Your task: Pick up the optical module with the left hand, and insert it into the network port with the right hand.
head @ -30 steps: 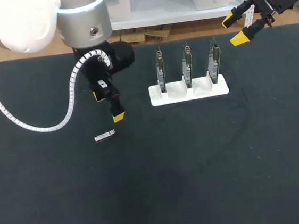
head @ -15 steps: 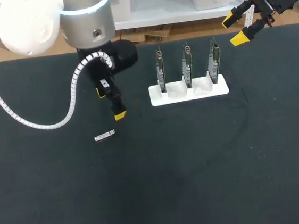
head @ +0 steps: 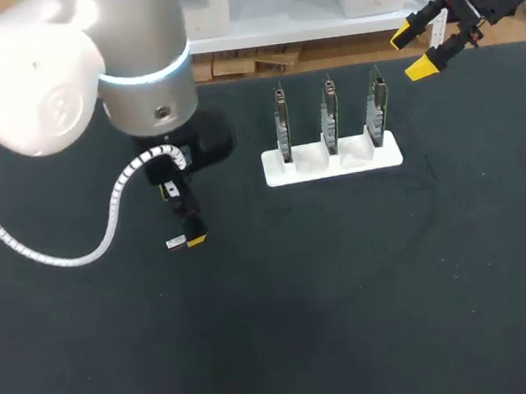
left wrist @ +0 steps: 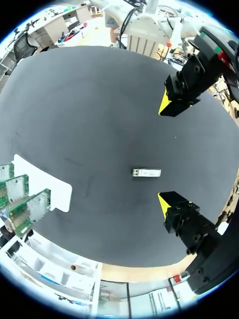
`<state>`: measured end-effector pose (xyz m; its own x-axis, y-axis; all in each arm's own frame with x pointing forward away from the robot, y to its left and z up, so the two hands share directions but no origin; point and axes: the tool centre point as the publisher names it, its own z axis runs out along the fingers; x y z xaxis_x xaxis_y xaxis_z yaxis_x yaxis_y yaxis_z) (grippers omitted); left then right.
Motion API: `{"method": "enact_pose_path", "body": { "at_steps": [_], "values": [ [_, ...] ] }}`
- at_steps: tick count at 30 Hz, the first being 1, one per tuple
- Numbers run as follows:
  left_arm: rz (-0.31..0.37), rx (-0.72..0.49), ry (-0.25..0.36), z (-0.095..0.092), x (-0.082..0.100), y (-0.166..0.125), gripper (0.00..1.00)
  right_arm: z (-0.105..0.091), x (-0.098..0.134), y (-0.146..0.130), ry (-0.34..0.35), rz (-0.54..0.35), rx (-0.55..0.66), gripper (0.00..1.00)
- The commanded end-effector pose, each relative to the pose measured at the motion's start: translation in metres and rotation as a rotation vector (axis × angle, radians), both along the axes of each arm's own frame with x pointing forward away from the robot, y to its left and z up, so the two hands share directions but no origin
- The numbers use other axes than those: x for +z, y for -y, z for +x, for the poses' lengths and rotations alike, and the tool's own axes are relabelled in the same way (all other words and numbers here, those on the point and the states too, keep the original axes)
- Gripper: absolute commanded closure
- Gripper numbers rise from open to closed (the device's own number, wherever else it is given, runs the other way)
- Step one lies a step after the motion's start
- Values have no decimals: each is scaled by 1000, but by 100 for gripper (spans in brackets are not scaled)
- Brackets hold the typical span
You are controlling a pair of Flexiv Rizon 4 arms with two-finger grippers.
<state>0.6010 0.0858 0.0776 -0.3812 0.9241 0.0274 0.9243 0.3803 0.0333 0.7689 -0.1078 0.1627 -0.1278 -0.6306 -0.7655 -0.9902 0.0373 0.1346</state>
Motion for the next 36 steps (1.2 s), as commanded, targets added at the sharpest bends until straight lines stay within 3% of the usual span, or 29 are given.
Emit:
{"method": "enact_pose_path", "body": {
  "at_steps": [1, 21, 36],
  "values": [
    [-18, 12, -6, -2, -9, -11, 0, -1, 0, 0, 2, -1, -2, 0],
    [-46, -15, -25, 14, -44, -28, 0, -1, 0, 0, 2, -1, -2, 0],
    [-52, -65, -45, 38, -62, -17, 0, -1, 0, 0, 2, -1, -2, 0]
  ]
}}
